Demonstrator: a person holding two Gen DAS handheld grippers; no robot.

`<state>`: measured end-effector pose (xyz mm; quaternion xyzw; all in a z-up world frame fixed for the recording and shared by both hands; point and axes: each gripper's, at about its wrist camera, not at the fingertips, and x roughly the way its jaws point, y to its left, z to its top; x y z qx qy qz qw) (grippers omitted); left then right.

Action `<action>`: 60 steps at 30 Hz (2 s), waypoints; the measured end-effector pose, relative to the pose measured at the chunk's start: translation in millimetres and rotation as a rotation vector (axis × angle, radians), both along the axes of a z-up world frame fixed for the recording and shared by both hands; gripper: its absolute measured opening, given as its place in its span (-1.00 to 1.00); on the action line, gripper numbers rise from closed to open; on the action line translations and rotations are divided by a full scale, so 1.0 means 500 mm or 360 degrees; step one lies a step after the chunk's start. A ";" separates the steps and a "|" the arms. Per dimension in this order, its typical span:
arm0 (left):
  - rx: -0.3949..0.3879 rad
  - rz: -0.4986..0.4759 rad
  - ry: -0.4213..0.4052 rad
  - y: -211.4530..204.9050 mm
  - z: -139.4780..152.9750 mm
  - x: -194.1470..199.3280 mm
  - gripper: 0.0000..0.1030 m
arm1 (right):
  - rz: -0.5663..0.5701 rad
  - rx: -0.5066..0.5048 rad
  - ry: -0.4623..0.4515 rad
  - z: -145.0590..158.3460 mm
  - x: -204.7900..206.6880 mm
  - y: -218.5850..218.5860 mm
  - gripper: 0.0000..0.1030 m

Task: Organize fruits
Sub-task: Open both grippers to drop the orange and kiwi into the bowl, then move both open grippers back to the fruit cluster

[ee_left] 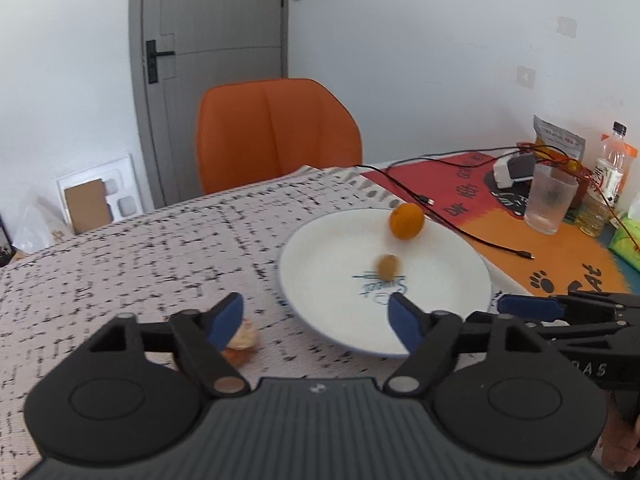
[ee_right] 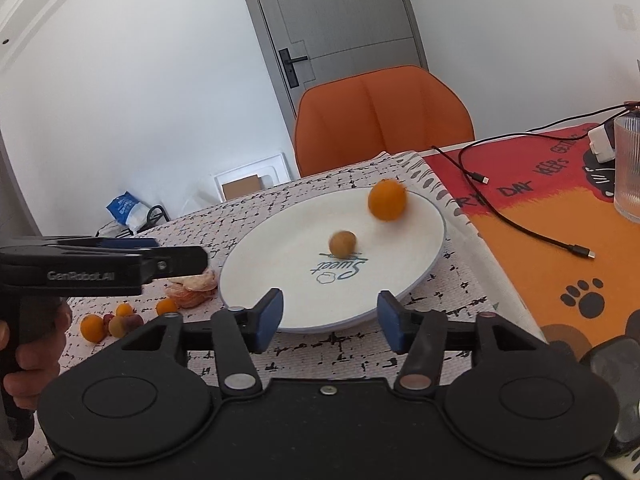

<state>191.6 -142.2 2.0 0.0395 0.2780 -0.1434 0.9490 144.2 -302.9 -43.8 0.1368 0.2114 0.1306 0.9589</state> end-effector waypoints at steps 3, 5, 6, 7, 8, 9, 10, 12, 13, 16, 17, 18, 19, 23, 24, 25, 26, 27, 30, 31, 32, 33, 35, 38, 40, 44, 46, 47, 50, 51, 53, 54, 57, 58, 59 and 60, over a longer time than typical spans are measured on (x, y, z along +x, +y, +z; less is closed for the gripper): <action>-0.0008 0.0055 0.0000 0.027 0.000 -0.010 0.66 | 0.0006 0.0006 -0.0005 0.001 -0.004 0.007 0.20; -0.0016 0.0087 0.0008 0.042 0.000 -0.017 0.67 | 0.0003 0.0009 -0.0016 0.003 -0.007 0.011 0.38; -0.0025 0.0102 0.0013 0.052 0.000 -0.021 0.68 | -0.0001 0.0012 -0.0021 0.004 -0.009 0.013 0.50; -0.0033 0.0116 0.0015 0.061 0.001 -0.025 0.68 | -0.0003 0.0015 -0.0026 0.006 -0.011 0.015 0.57; -0.0036 0.0127 0.0014 0.068 0.001 -0.028 0.69 | -0.0002 0.0021 -0.0031 0.008 -0.012 0.018 0.60; -0.0036 0.0141 0.0012 0.076 0.001 -0.032 0.70 | 0.0002 0.0027 -0.0034 0.010 -0.014 0.020 0.65; -0.0035 0.0155 0.0009 0.085 0.002 -0.036 0.70 | 0.0008 0.0030 -0.0036 0.011 -0.015 0.023 0.71; -0.0035 0.0178 0.0005 0.101 0.003 -0.043 0.71 | 0.0012 0.0028 -0.0044 0.015 -0.017 0.031 0.78; -0.0036 0.0188 0.0003 0.108 0.004 -0.047 0.71 | 0.0010 0.0026 -0.0048 0.016 -0.018 0.034 0.82; -0.0042 0.0215 0.0000 0.130 0.006 -0.058 0.73 | 0.0007 0.0014 -0.0054 0.020 -0.022 0.047 0.97; -0.0044 0.0224 -0.0004 0.137 0.007 -0.062 0.74 | 0.0010 0.0014 -0.0059 0.021 -0.023 0.051 1.00; -0.0046 0.0232 -0.0009 0.145 0.008 -0.067 0.79 | 0.0012 0.0014 -0.0063 0.022 -0.024 0.055 1.00; -0.0046 0.0240 -0.0011 0.151 0.008 -0.070 0.81 | 0.0020 0.0013 -0.0062 0.023 -0.024 0.060 1.00; -0.0054 0.0282 -0.0016 0.177 0.011 -0.083 0.84 | 0.0049 0.0002 -0.0049 0.027 -0.024 0.081 1.00; -0.0057 0.0296 -0.0019 0.184 0.012 -0.087 0.84 | 0.0056 -0.0003 -0.0049 0.028 -0.025 0.086 1.00; -0.0061 0.0307 -0.0022 0.192 0.014 -0.090 0.84 | 0.0061 -0.0007 -0.0050 0.031 -0.026 0.091 1.00; -0.0064 0.0313 -0.0026 0.199 0.015 -0.094 0.85 | 0.0070 -0.0008 -0.0056 0.033 -0.029 0.096 1.00; -0.0065 0.0322 -0.0030 0.207 0.016 -0.098 0.85 | 0.0087 -0.0009 -0.0065 0.035 -0.031 0.101 1.00; -0.0061 0.0354 -0.0027 0.226 0.017 -0.102 0.85 | 0.0119 -0.0032 -0.0069 0.038 -0.031 0.118 1.00; -0.0061 0.0367 -0.0026 0.234 0.017 -0.104 0.85 | 0.0132 -0.0037 -0.0070 0.039 -0.031 0.124 1.00; -0.0062 0.0376 -0.0028 0.240 0.016 -0.106 0.85 | 0.0142 -0.0039 -0.0069 0.041 -0.030 0.130 1.00; -0.0064 0.0386 -0.0031 0.248 0.016 -0.108 0.85 | 0.0152 -0.0039 -0.0069 0.042 -0.030 0.135 1.00; -0.0058 0.0399 -0.0035 0.258 0.013 -0.110 0.85 | 0.0169 -0.0045 -0.0068 0.042 -0.028 0.146 1.00; -0.0066 0.0411 -0.0021 0.274 0.006 -0.112 0.85 | 0.0194 -0.0053 -0.0065 0.042 -0.024 0.159 1.00; -0.0097 0.0415 0.0004 0.286 0.000 -0.111 0.85 | 0.0212 -0.0062 -0.0061 0.041 -0.019 0.167 1.00; -0.0110 0.0421 0.0017 0.297 -0.014 -0.114 0.85 | 0.0243 -0.0077 -0.0045 0.040 -0.011 0.182 1.00; -0.0126 0.0429 0.0029 0.303 -0.021 -0.113 0.85 | 0.0255 -0.0081 -0.0039 0.040 -0.008 0.190 1.00; -0.0137 0.0432 0.0034 0.305 -0.025 -0.113 0.85 | 0.0260 -0.0085 -0.0036 0.039 -0.007 0.194 1.00; -0.0154 0.0457 0.0043 0.312 -0.037 -0.111 0.83 | 0.0290 -0.0100 -0.0034 0.039 -0.004 0.207 1.00; -0.0152 0.0469 0.0048 0.315 -0.041 -0.110 0.81 | 0.0297 -0.0108 -0.0037 0.040 -0.003 0.211 1.00; -0.0161 0.0477 0.0057 0.320 -0.049 -0.108 0.80 | 0.0312 -0.0123 -0.0041 0.041 -0.002 0.219 1.00; -0.0166 0.0481 0.0057 0.322 -0.052 -0.107 0.80 | 0.0317 -0.0126 -0.0040 0.041 -0.001 0.222 1.00; -0.0172 0.0493 0.0061 0.329 -0.059 -0.105 0.68 | 0.0335 -0.0132 -0.0036 0.041 0.001 0.232 1.00; -0.0175 0.0497 0.0066 0.331 -0.063 -0.105 0.65 | 0.0344 -0.0138 -0.0039 0.041 0.000 0.237 1.00; -0.0180 0.0502 0.0074 0.334 -0.067 -0.103 0.60 | 0.0352 -0.0146 -0.0042 0.041 0.000 0.242 1.00; -0.0185 0.0507 0.0084 0.336 -0.070 -0.102 0.55 | 0.0362 -0.0154 -0.0044 0.041 0.001 0.246 1.00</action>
